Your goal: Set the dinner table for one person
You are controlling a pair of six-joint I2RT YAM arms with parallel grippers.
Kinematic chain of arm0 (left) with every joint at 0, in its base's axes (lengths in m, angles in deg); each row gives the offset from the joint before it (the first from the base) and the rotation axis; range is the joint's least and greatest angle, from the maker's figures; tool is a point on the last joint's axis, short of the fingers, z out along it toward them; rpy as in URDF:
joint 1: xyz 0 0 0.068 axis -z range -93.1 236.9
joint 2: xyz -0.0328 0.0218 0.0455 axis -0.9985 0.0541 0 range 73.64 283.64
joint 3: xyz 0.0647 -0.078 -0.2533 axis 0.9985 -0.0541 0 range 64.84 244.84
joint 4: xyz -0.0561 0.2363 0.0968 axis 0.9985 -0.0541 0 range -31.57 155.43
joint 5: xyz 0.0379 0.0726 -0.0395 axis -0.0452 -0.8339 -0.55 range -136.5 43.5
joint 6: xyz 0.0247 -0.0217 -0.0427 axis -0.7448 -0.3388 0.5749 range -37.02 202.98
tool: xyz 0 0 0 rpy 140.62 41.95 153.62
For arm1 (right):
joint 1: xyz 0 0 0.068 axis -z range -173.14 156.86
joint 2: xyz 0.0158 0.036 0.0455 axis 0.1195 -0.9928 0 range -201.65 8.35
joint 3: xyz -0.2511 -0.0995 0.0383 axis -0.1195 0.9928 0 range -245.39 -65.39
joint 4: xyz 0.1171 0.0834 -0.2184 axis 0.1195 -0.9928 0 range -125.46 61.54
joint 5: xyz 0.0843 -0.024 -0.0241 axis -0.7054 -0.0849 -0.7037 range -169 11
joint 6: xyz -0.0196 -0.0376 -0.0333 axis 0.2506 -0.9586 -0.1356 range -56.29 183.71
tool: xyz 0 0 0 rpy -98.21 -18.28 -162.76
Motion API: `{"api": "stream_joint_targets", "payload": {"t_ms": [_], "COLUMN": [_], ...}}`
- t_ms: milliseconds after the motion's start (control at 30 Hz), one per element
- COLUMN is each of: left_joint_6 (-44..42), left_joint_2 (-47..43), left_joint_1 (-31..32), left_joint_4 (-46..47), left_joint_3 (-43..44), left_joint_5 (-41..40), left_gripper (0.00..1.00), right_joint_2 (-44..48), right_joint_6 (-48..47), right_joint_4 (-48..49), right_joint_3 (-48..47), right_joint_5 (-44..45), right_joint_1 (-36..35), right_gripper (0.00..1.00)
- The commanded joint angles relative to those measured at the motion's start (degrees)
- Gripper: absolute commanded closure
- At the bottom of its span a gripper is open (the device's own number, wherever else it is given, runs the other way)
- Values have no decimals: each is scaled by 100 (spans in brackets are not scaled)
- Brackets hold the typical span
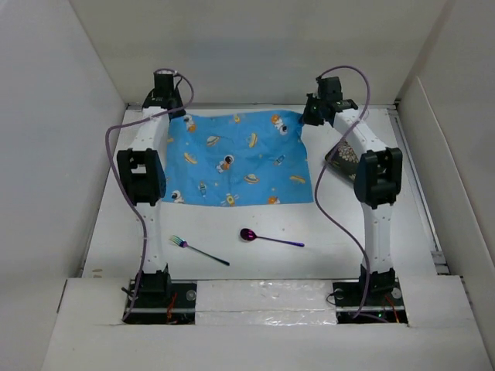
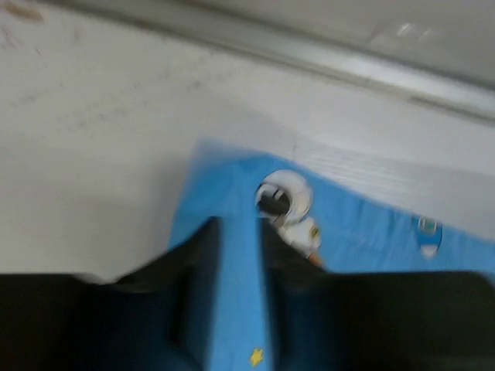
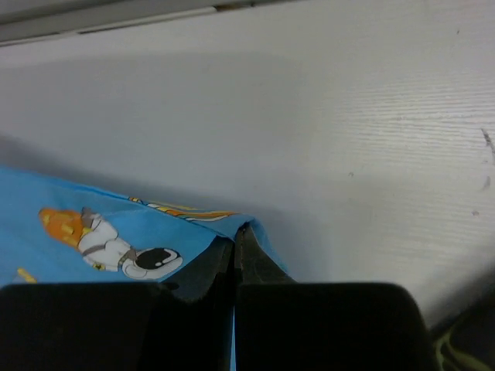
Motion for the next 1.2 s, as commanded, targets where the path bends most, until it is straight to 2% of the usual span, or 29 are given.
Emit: {"api": "stream_joint_targets", "payload": {"t_ms": [0,33,67,133,167,200,233,267,300,333,367,400,433,467,533,600,667,733,833,967,1167], "left_joint_6": [264,266,309,432,485,547,721,801,880,942,1108,1162,1188,1241,1276,1294,1303,1408,1557,1918,2129], "left_joint_2": [34,34,-10,-115,-273,-422,-641,-1209,-1510,-1844,-2491,-2759,-2988,-3338,-3551,-3780,-3956,-4044,-4202,-4729,-4730], "left_joint_1": [-44,-44,-44,-97,-97,-97,-97,-97,-97,-97,-36,-36,17,17,17,17,17,17,-131,-544,-677], "left_joint_4": [-434,-432,-432,-510,-650,-686,-678,-434,-232,5,365,490,578,527,395,202,44,-97,-335,-37,183], "left_joint_3": [496,495,468,389,346,41,-250,-696,-1710,-2234,-2761,-3671,-4020,-4310,-4988,-5514,-5788,-6061,-6386,-7037,-7468], "left_joint_5": [-56,-56,-152,-170,-196,-223,-284,-267,-197,-170,-283,-258,-215,-162,-21,190,278,148,-125,-109,-363], "left_gripper": [48,47,38,34,34,34,34,37,38,41,46,47,48,50,49,46,44,42,41,49,52], "right_joint_2": [-782,-788,-1093,-1245,-1219,-975,-764,-492,137,509,869,1238,1930,2224,2952,3245,3421,3431,3518,3773,4081], "right_joint_6": [44,45,54,27,1,-25,-52,-95,-104,-105,-9,62,132,246,300,388,353,317,483,765,959], "right_joint_4": [-277,-281,-524,-702,-772,-747,-703,-520,-379,-195,260,499,693,947,1151,1082,829,529,326,457,563], "right_joint_3": [-1704,-1713,-2044,-2755,-2794,-2690,-2193,-1771,-1270,-91,565,1215,1822,2873,3732,4437,4631,4685,4983,5519,6204], "right_joint_5": [54,54,28,28,19,19,28,106,115,142,185,229,256,265,221,247,299,606,1055,1048,872], "right_joint_1": [128,129,129,129,129,129,129,129,129,68,-20,-73,-126,-126,-406,-600,-942,-1232,-1374,-1296,-1040], "right_gripper": [78,78,57,40,34,32,32,32,34,42,74,92,100,100,100,100,77,64,56,54,51]}}
